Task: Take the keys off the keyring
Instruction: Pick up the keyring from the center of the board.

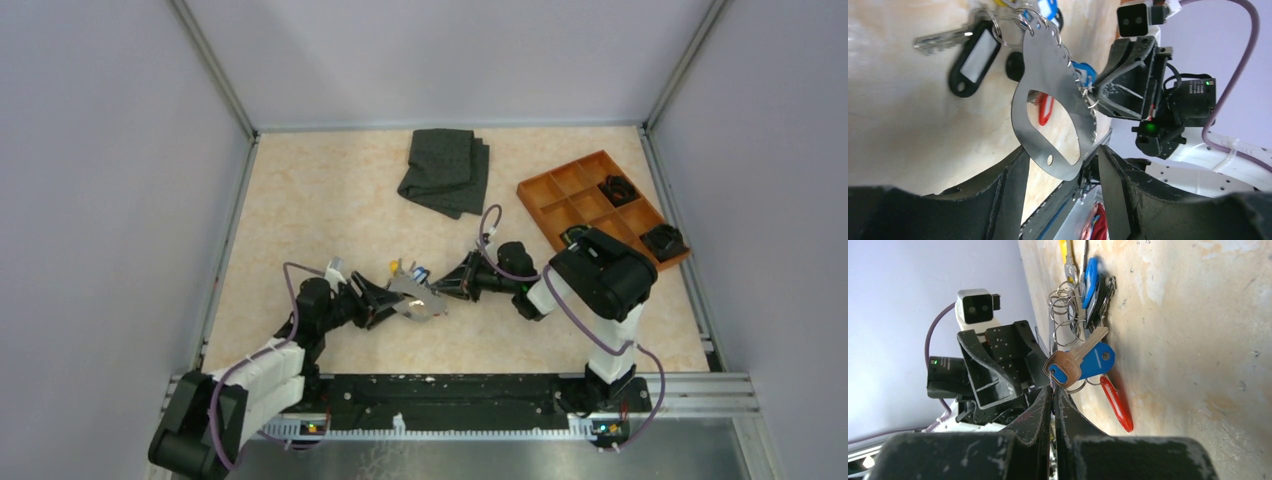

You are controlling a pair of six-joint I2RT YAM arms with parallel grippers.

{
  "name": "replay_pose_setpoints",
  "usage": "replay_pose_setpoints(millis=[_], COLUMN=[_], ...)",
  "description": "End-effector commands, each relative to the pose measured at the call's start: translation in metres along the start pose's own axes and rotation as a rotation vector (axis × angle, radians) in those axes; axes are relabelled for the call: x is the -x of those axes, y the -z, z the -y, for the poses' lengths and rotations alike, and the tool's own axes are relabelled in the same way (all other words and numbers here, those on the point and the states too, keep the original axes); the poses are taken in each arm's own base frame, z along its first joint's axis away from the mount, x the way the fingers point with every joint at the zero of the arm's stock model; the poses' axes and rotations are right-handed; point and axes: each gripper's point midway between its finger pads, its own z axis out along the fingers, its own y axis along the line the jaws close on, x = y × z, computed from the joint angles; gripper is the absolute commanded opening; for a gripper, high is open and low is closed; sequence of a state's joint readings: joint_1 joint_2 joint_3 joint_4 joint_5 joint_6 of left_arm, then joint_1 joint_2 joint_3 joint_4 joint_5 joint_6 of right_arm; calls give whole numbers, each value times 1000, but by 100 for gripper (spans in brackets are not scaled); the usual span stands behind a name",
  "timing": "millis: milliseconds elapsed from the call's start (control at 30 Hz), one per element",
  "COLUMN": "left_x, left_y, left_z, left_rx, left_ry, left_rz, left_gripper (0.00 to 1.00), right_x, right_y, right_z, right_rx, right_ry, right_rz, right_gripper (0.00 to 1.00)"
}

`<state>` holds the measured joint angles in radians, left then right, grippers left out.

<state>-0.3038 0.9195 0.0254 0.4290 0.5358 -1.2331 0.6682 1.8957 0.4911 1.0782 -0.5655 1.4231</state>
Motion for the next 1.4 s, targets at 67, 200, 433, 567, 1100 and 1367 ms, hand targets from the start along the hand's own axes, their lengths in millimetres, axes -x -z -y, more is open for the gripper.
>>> replay_pose_setpoints(millis=[67,200,433,567,1100,1367], left_x=[-2,-5,6,12,19,14], left_y=[-11,-15,-18,-22,-29,-36], left_z=[41,47,67,80,98,108], left_rx=[-121,-153,-231,-254,-291,-194], left_ry=[-4,19,60,55,23,-116], left_rz=[4,12,79,93,100,-16], left_gripper=[57,54,49,43,22,0], right_x=[-1,-1,-5,-6,-16,-15], right_y=[-1,1,5,7,8,17], right_z=[-28,-34,-50,-61,-81,-84], right_rx=[93,112,144,185,202,145], right_ry=[37,30,41,49,132,268], right_rz=[29,51,94,106,106,136], right_gripper=[0,0,0,0,0,3])
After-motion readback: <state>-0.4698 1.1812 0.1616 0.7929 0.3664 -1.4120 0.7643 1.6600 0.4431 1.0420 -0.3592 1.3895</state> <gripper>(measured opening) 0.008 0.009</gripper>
